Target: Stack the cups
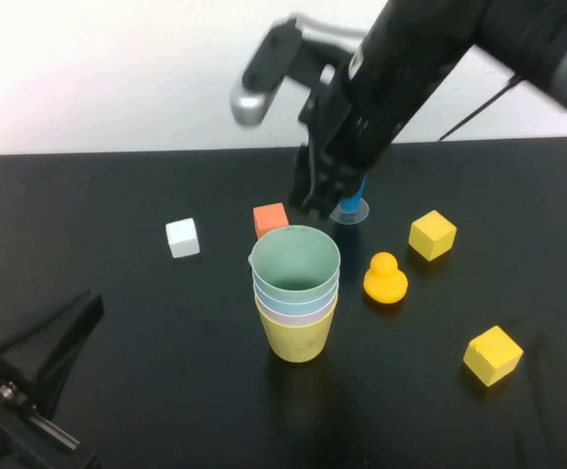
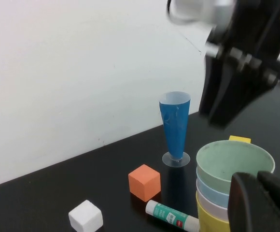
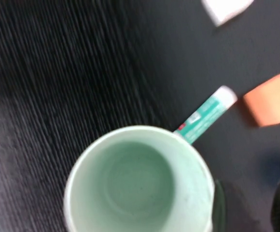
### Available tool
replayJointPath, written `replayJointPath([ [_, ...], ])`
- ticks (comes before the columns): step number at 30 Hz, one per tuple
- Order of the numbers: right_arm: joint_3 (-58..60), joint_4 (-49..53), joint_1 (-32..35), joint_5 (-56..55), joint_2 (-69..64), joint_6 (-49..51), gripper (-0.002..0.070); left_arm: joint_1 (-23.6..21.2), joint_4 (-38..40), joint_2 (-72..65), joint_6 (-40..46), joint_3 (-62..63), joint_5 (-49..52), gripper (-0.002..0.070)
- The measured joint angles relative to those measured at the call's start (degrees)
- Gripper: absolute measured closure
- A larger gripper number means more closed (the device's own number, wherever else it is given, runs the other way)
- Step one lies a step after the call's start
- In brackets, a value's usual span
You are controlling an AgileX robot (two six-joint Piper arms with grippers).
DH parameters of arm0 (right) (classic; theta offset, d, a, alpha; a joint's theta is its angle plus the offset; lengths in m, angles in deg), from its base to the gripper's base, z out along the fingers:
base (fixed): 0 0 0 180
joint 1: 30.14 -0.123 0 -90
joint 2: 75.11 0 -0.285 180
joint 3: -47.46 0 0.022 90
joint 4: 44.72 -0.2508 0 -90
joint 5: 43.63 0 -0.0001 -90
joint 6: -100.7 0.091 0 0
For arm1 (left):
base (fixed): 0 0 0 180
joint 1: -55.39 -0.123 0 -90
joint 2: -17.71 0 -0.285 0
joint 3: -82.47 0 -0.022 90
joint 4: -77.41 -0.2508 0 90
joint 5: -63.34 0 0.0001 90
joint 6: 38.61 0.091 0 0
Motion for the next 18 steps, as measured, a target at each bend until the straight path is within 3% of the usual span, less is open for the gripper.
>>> replayJointPath([
  [4, 0.0, 0.5, 0.0, 0.0, 7.0, 0.1, 0.0498, 0.0, 1.9, 0.0, -1.0, 0.0, 0.9, 0.0674],
  [10, 5.3, 8.0, -0.1, 0.0, 22.9, 3.3, 0.0637, 0.0, 5.3, 0.0, -1.7, 2.6, 8.3, 0.0674],
  [18, 32.4, 20.5, -0.1, -2.5, 50.2, 9.5, 0.0677, 0.0, 3.9, 0.0, -1.7, 4.7, 15.1, 0.0674],
])
